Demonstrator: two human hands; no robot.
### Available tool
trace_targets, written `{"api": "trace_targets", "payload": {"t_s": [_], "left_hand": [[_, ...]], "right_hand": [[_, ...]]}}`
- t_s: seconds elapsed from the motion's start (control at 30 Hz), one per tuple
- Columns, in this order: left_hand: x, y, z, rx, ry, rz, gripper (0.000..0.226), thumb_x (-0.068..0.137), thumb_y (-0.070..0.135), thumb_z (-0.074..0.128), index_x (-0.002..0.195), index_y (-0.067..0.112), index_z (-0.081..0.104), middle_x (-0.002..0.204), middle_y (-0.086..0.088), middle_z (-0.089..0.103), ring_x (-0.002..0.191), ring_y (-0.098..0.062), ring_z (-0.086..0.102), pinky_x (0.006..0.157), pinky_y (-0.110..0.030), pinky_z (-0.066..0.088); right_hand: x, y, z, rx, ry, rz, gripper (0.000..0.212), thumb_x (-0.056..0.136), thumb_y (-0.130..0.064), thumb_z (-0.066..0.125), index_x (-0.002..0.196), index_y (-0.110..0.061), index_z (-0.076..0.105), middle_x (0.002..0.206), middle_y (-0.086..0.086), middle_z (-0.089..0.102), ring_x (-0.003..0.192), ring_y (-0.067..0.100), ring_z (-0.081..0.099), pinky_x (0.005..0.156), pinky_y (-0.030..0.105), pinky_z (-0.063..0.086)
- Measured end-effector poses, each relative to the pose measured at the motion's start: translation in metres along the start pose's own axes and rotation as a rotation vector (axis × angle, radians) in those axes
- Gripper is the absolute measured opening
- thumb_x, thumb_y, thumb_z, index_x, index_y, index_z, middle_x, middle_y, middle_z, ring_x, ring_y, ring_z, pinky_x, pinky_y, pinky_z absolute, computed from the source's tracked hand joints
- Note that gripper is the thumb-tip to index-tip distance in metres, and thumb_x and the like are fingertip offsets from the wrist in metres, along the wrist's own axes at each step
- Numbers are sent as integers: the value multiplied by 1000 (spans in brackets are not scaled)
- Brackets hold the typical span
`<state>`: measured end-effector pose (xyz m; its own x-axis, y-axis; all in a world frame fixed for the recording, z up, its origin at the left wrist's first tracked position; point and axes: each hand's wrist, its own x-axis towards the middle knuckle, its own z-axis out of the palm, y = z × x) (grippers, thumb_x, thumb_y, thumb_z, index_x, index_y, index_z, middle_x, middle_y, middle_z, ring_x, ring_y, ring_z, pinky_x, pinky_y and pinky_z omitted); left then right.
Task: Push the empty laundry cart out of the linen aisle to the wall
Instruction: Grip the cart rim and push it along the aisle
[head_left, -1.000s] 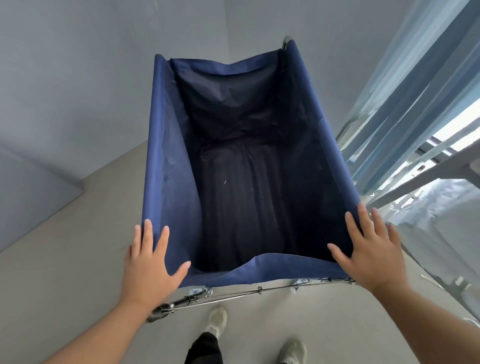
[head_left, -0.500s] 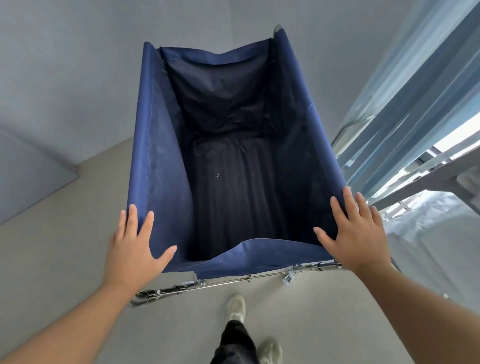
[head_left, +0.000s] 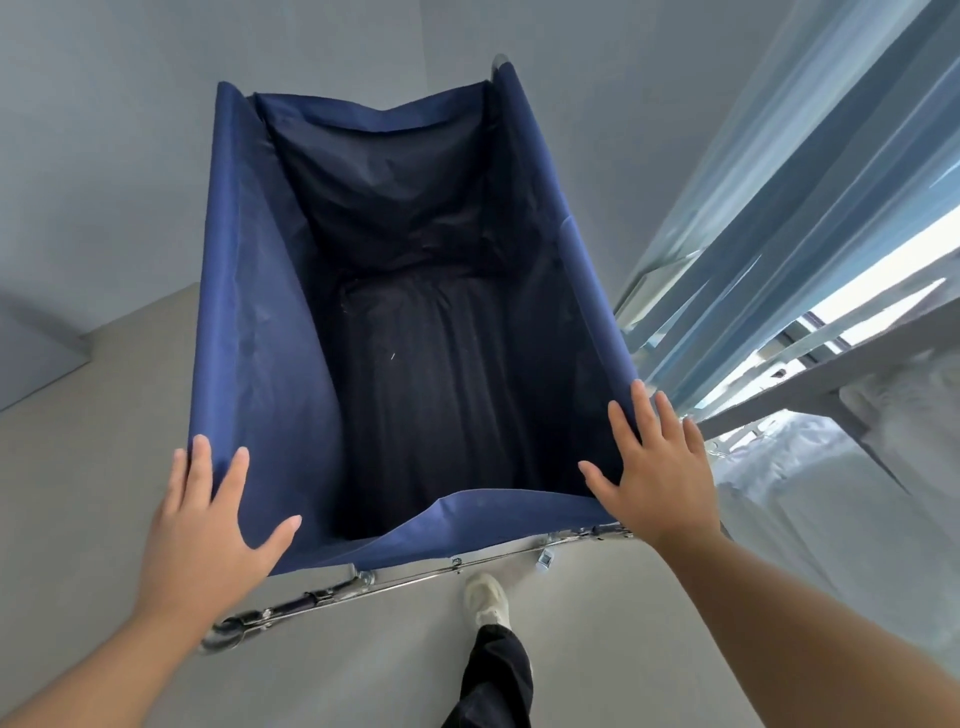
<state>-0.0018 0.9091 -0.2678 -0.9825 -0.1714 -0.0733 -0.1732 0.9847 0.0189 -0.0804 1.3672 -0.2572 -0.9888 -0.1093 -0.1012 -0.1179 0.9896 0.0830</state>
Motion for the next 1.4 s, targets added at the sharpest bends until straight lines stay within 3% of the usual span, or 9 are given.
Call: {"api": "trace_targets", "payload": {"t_s": [0.2, 0.5, 1.23, 1.4], "left_hand": [[11, 20, -4, -22, -10, -35, 98, 73, 73, 40, 145, 8, 43, 160, -25, 21, 148, -44, 19, 104, -58, 41], [29, 49, -15, -46, -51, -105, 96, 73, 72, 41, 147, 12, 41, 162, -22, 17, 149, -42, 16, 103, -57, 41], [83, 96, -15, -24, -60, -189, 95, 74, 72, 48, 149, 15, 36, 163, -22, 14, 150, -42, 13, 108, -55, 36], [94, 109, -14, -6, -54, -214, 94, 75, 70, 56, 149, 15, 35, 163, -21, 13, 150, -41, 12, 108, -54, 37]], "right_hand": [[25, 16, 0, 8, 4, -36, 78, 89, -66, 35, 145, -13, 47, 163, 14, 27, 147, 38, 30, 114, 58, 32], [67, 36, -1, -11, 16, -89, 78, 89, -63, 37, 144, -10, 47, 161, 17, 27, 146, 42, 27, 112, 62, 26], [170, 72, -17, -40, -7, -180, 81, 89, -68, 31, 149, -15, 42, 164, 15, 22, 150, 37, 21, 118, 56, 24], [195, 82, -20, -24, -2, -208, 76, 92, -64, 41, 147, -13, 45, 163, 16, 25, 148, 39, 25, 116, 56, 27]]}}
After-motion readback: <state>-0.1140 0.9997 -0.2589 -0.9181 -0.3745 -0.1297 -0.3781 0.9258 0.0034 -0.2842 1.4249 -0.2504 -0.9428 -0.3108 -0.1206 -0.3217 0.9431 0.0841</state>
